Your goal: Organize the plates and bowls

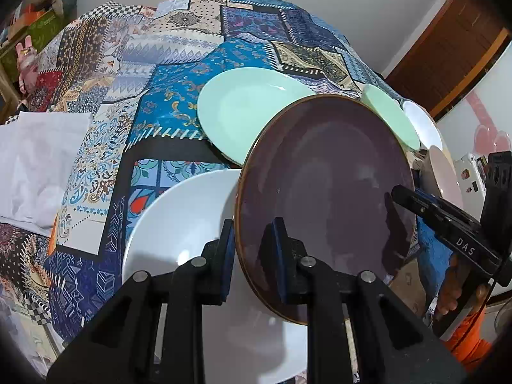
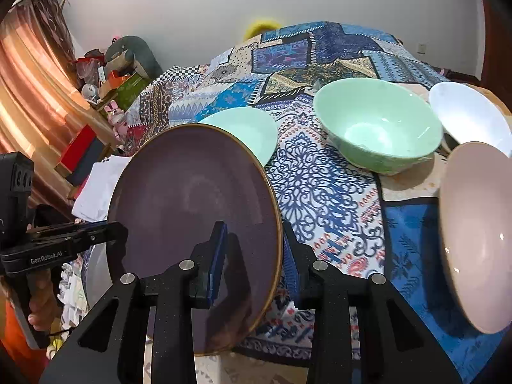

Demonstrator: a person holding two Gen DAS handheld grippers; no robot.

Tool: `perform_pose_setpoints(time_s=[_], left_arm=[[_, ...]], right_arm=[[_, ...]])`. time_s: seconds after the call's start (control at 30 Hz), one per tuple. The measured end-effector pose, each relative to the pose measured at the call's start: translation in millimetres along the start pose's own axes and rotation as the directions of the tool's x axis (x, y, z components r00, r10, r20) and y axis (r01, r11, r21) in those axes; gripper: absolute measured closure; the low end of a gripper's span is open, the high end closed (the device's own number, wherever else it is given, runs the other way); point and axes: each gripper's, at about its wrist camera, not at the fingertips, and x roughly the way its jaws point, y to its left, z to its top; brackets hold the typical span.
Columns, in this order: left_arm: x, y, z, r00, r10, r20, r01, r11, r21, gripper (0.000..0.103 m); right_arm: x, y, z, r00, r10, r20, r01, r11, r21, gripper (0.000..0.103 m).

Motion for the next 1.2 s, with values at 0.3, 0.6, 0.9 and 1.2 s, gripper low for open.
perform_pose_setpoints(time_s=[0.3,0.6,0.9,1.2], left_arm=[[-14.5,-27.4,-10.2,1.0,-0.012,0.021,0.011,1.0,0.021,0.082],[-23.2,-56.4,-22.0,0.999,-0.033,0.022,0.032,0.999,0.04,0.082],[-24.1,-83.4,-31.4,0.999,-0.052,0.015,0.051,0.996,0.07,0.082],[-15.9,-103.7,-38.8,0.999,-0.051,-0.004,0.051,0.995,0.086,0.082]], right_arm=[[-21.9,-11.1,-7.8,1.0,-0.007,0.022,0.007,1.0,0.011,0.072],[-44.4,-25.8,-16.9,0.999,-0.025,0.038,0.024,0.999,0.024,0.072],[-58.8,-42.2,-28.6,0.998,-0.047,0.04,0.045,0.998,0.053,0.072],[-62.4,-57.0,-39.2,0.998,-0.061,0.02,0.059,0.996,0.067,0.072]])
